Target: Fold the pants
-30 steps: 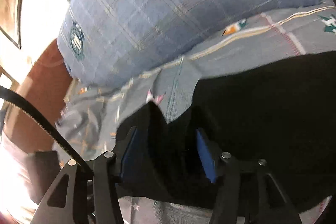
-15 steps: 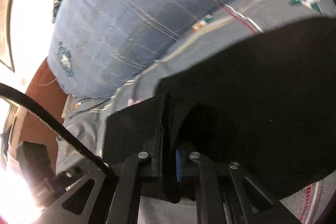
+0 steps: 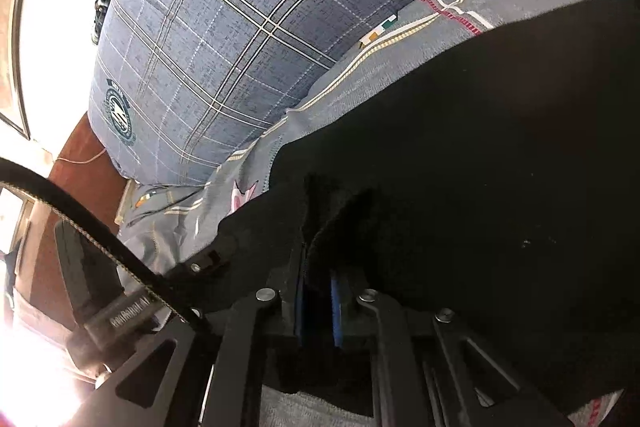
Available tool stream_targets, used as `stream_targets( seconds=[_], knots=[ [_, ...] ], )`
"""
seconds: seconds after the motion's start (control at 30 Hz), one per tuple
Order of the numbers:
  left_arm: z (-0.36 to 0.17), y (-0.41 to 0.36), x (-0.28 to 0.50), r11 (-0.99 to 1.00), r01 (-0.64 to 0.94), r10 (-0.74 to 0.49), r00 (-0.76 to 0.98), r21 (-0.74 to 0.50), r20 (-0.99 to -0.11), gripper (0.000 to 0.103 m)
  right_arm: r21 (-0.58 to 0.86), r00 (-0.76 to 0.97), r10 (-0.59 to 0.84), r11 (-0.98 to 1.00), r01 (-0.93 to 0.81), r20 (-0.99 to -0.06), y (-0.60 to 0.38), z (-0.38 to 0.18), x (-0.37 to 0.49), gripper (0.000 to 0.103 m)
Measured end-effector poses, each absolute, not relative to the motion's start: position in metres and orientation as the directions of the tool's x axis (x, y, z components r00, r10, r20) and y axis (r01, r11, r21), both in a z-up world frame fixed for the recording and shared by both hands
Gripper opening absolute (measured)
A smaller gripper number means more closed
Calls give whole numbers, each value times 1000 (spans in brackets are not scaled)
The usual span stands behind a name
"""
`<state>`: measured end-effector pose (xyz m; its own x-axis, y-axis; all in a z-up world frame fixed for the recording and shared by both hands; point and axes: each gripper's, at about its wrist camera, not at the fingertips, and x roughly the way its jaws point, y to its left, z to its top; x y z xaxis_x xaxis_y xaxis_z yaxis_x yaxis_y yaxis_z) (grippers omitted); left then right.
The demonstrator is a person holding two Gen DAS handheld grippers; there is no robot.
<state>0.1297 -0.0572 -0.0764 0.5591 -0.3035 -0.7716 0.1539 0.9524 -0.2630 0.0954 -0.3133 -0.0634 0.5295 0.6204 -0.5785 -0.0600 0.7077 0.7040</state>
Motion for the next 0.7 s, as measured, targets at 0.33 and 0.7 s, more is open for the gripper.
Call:
stream_targets(
  seconds=[0.33, 0.7],
  knots=[
    [-73, -33, 127, 931, 56, -354, 379, -360, -855, 89, 731, 558, 633, 679, -67, -537, -326, -52, 82, 24],
    [12, -97, 95, 884, 335, -444, 384, -326, -810, 85, 789, 760, 485, 611, 60, -433, -443, -36, -33, 47]
  ],
)
